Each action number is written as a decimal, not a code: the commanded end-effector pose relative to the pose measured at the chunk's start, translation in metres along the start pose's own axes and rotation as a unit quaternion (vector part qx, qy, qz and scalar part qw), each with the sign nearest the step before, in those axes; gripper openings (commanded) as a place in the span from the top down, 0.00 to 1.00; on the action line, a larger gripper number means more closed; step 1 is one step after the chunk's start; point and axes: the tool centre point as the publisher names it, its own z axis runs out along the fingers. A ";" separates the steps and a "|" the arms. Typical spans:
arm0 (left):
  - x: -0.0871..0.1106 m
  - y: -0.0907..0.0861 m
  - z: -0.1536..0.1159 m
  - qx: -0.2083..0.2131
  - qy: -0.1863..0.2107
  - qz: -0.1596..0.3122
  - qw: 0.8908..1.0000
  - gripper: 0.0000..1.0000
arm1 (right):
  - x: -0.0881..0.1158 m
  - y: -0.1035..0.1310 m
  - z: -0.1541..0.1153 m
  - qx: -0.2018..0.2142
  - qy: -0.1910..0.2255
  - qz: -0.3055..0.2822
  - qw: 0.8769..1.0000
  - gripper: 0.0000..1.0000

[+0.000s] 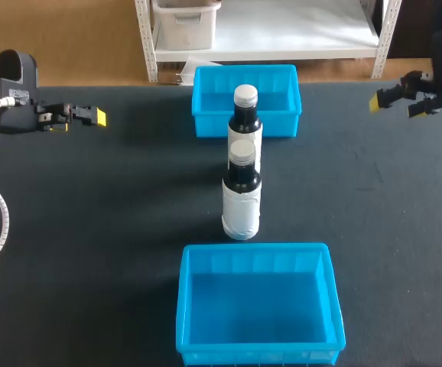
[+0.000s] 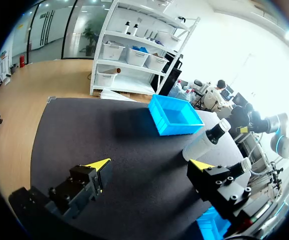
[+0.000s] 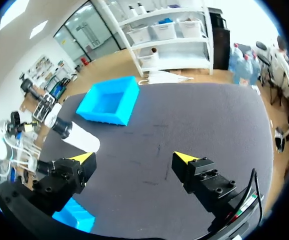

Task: Pick up the bottle, and place it in the far bin if it is heavy, or in the near bin if it is light.

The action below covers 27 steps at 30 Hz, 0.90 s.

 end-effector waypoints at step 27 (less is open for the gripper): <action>0.000 0.000 0.000 0.000 0.000 0.000 1.000 0.00 | 0.025 0.029 -0.021 -0.195 0.059 -0.472 0.857 0.00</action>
